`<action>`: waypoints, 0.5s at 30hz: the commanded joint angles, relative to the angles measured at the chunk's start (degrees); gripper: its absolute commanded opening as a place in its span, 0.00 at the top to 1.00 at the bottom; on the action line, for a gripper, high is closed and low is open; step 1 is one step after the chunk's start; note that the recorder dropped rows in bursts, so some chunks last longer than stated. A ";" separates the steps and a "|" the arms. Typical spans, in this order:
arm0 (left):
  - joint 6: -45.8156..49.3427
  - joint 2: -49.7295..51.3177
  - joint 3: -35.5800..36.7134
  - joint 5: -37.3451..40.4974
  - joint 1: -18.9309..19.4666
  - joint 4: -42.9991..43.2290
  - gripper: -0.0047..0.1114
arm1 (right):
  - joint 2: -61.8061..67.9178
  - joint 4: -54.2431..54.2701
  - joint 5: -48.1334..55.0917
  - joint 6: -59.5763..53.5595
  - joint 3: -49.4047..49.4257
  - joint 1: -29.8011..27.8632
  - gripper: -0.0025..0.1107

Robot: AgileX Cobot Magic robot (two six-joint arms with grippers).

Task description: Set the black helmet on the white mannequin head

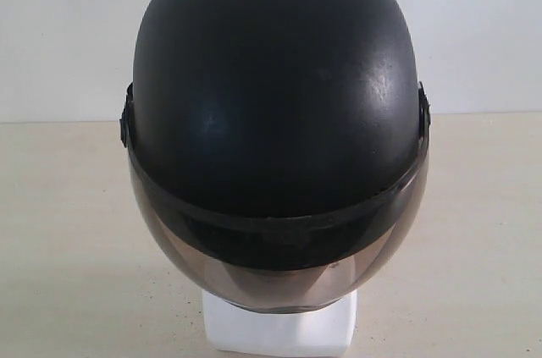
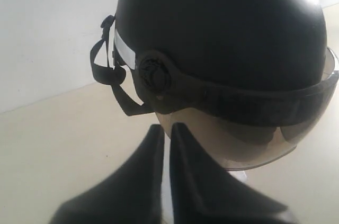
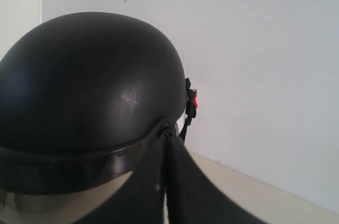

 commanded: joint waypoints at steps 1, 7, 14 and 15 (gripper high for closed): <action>-0.77 -0.37 0.29 -1.05 -0.04 0.05 0.92 | -0.13 0.16 0.11 -0.05 0.33 -0.15 0.98; -0.77 -0.37 0.29 -1.05 -0.04 0.05 0.92 | -0.13 0.16 0.11 -0.05 0.33 -0.15 0.98; -0.77 -0.37 0.29 -1.05 -0.04 0.05 0.92 | -0.81 0.16 0.09 -0.05 0.33 -0.15 0.98; -0.77 -0.37 0.29 -1.16 -0.04 0.05 0.92 | -1.52 0.16 0.26 -0.05 0.33 -0.69 0.98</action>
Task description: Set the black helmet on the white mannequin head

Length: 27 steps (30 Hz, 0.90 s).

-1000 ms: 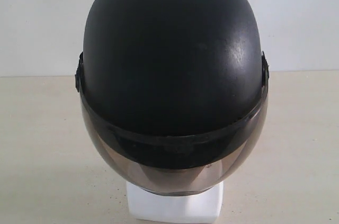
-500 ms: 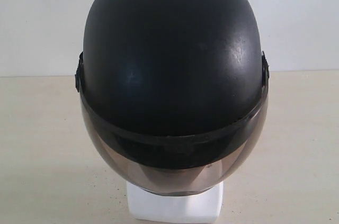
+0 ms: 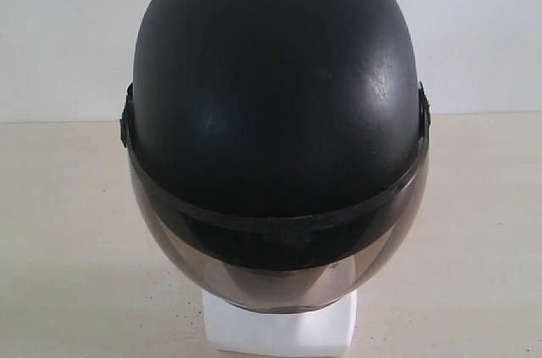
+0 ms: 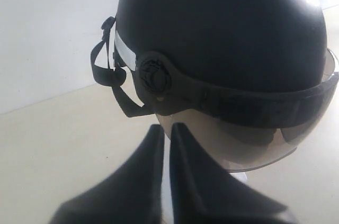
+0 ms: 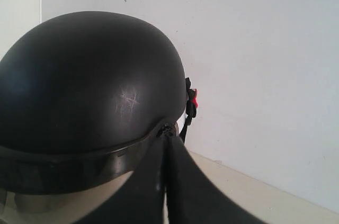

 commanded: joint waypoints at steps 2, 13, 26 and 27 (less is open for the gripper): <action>-0.77 -0.37 0.29 -0.97 -0.04 0.05 0.92 | -3.30 1.04 0.67 1.86 0.33 -4.97 0.98; -0.77 -0.37 0.29 -0.97 -0.04 0.05 0.92 | -12.71 1.43 -0.40 9.38 19.65 -29.85 0.98; -0.77 -0.51 0.29 -0.94 -0.04 0.05 0.92 | -12.71 0.60 5.62 9.07 22.63 -29.85 0.98; -0.77 -0.51 0.29 -0.94 -0.04 0.05 0.92 | -12.71 0.48 6.19 9.61 22.63 -29.72 0.98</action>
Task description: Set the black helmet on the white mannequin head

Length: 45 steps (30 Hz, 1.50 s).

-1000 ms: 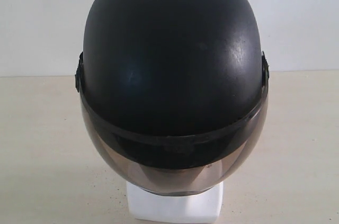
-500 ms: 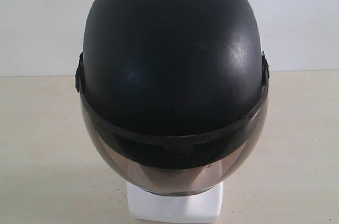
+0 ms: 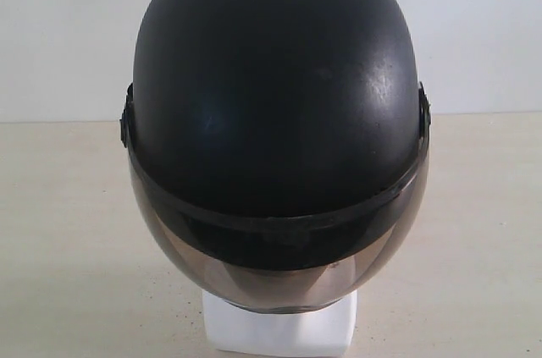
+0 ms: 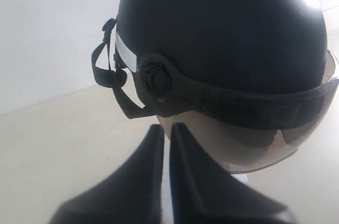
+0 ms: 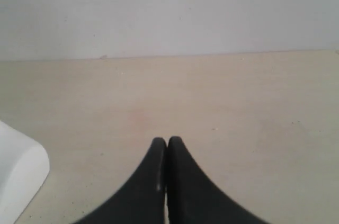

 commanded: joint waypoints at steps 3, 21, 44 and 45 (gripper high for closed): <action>-0.77 -0.39 0.29 -0.70 -0.04 0.05 0.92 | -0.31 -6.01 3.92 6.43 0.28 1.49 0.98; -0.77 -0.39 0.29 -0.80 -0.04 0.05 0.92 | -0.31 -16.25 4.00 16.01 0.28 7.54 0.98; 1.62 -15.20 6.55 -0.69 19.34 -0.44 0.92 | -0.31 -16.25 4.01 15.90 0.28 7.54 0.98; 1.62 -17.52 8.14 -0.69 20.72 -0.58 0.92 | -0.31 -16.25 4.01 16.06 0.28 7.54 0.98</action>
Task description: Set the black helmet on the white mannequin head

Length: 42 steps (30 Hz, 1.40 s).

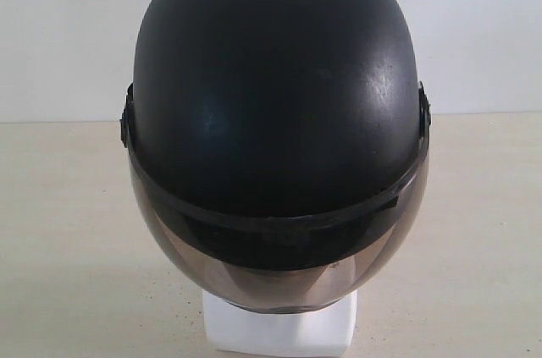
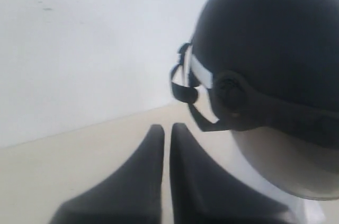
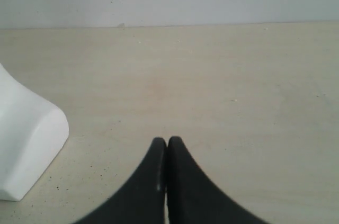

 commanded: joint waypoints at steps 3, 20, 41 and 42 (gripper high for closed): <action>0.25 -11.30 8.74 -0.47 10.00 -1.20 0.92 | -0.31 -0.69 -0.03 -0.03 -0.06 0.05 0.98; -11.53 -11.30 24.11 -6.65 10.59 7.81 0.92 | -0.31 -0.69 0.16 -0.02 -0.06 0.05 0.98; -21.73 -11.30 24.11 -6.87 10.59 20.04 0.92 | -0.31 -0.58 0.31 -0.02 -0.06 0.05 0.98; -21.73 -11.30 24.11 -6.87 10.59 20.04 0.92 | -0.31 -0.58 0.31 -0.02 -0.06 0.05 0.98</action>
